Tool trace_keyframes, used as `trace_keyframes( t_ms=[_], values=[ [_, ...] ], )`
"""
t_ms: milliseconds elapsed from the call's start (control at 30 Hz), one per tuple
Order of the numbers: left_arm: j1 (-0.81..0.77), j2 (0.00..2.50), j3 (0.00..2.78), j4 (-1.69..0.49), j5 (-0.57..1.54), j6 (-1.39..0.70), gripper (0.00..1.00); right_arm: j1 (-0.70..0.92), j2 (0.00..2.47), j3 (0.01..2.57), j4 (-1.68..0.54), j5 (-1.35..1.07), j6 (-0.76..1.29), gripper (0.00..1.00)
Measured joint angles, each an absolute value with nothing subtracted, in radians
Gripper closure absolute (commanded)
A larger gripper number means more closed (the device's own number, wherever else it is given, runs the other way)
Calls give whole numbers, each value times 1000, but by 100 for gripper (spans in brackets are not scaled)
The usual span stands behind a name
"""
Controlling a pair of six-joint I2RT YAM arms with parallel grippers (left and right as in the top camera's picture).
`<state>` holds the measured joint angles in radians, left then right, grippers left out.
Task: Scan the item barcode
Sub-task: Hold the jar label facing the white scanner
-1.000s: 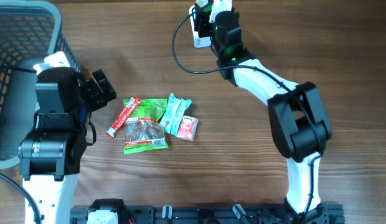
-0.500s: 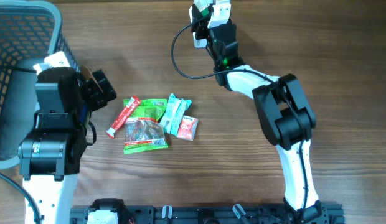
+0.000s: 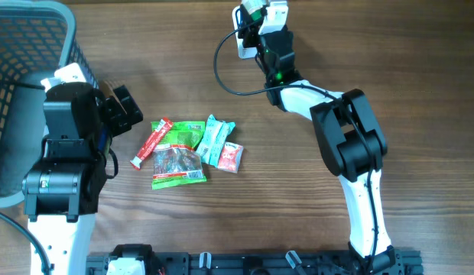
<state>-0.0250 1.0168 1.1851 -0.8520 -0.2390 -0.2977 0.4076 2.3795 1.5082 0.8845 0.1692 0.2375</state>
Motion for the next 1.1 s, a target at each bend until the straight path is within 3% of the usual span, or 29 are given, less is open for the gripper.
trace_keyframes(
  t_ms=[600,867,1100],
  values=[
    [-25,1017,1185,-852,-239,-298,0,392,2455,1604,879,94,302,80],
    [-25,1017,1185,-852,-239,-298,0,381,2280,1603,400,44,311,81],
    [-25,1016,1185,-850,-239,-298,0,296,1831,1619,-179,25,313,84]
  ],
)
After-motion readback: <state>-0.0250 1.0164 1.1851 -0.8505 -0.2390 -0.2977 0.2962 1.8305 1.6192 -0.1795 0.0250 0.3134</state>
